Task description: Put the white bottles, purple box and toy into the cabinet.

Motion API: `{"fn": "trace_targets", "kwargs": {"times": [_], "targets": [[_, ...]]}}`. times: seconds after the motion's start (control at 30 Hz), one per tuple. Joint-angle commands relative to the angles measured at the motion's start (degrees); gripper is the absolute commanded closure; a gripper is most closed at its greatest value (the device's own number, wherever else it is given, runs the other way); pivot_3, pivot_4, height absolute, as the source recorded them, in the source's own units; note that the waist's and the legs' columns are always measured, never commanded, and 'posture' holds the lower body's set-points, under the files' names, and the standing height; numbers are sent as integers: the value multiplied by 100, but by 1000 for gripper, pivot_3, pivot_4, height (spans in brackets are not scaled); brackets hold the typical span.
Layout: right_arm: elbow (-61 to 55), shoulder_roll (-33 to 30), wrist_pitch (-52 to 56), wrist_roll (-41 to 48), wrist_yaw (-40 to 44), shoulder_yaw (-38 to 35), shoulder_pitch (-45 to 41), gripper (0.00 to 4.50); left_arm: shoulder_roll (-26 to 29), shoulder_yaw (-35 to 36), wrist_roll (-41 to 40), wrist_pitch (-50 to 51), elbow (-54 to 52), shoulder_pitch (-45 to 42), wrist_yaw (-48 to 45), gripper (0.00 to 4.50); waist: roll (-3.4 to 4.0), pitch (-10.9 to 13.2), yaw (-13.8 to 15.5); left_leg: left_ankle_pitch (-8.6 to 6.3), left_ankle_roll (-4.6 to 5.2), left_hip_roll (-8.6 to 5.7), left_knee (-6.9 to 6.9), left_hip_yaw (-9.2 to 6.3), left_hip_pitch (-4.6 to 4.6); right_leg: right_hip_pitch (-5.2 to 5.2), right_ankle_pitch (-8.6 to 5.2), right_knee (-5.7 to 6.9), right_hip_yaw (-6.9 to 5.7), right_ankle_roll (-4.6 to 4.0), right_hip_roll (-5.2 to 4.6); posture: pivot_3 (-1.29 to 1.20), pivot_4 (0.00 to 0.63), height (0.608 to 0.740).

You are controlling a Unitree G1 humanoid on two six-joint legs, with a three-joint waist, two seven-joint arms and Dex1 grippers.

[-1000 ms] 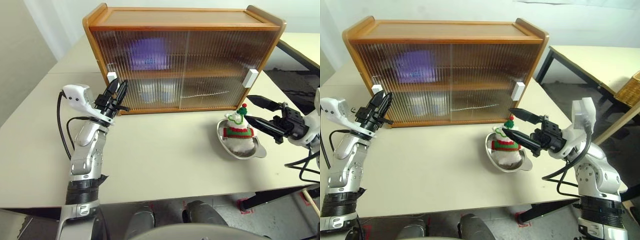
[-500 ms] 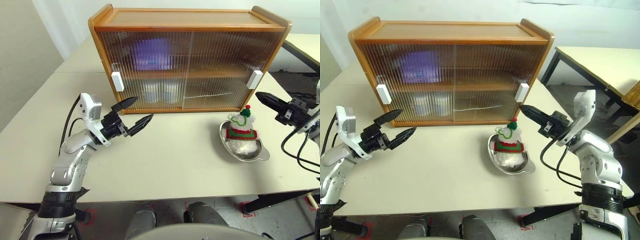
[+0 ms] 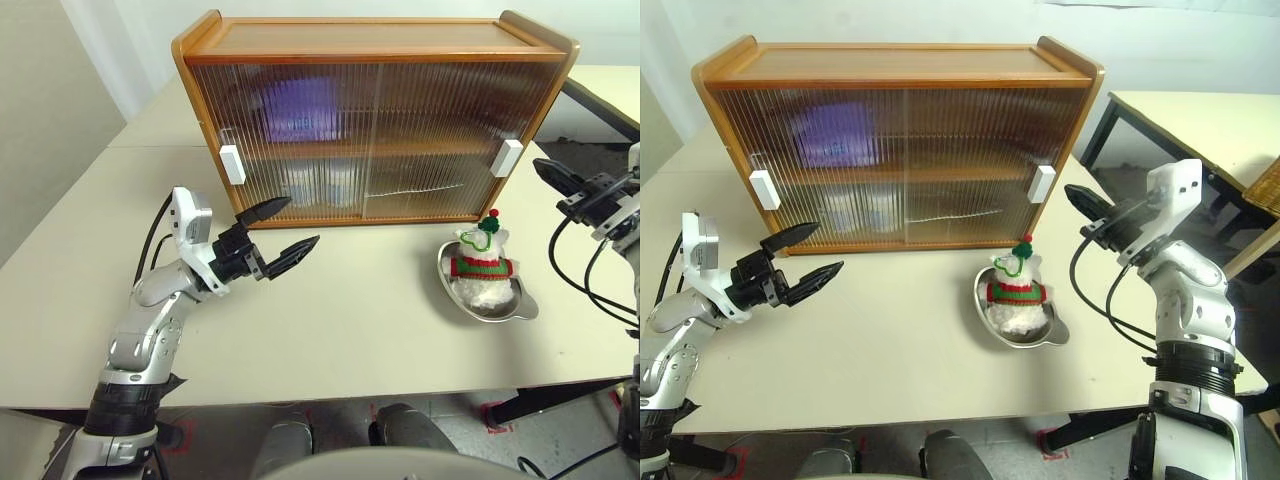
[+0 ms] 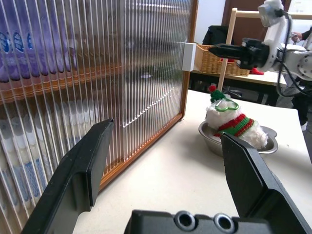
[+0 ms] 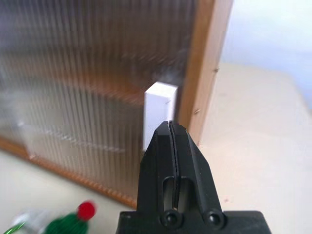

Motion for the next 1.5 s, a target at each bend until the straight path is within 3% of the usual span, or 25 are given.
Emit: {"fn": "trace_targets", "kwargs": {"times": [0.03, 0.63, 1.5], "targets": [[173, 51, -127, -156, -118, 104, -200, 4471, 5, -58, 48, 60, -46, 52, -42, 0, 3, -1, 1, 0, 0, 1, 0, 0, 0, -1, 0, 0, 0, 0, 0, -135, 0, 740], [619, 42, 119, -551, -307, 419, -626, 4471, 6, -57, 64, 41, -114, 51, -94, 0, 7, -2, 20, -1, 1, 47, -4, 3, -5, -7, 0, 0, -1, 0, 1, -109, 0, 740], [171, 451, 733, -380, 55, 814, -864, 4471, -24, -71, 103, 68, -237, 202, -18, 0, 11, -4, 57, 0, 0, 50, -5, 7, -3, -11, 7, 0, -2, -12, 12, -80, 0, 740]]}}
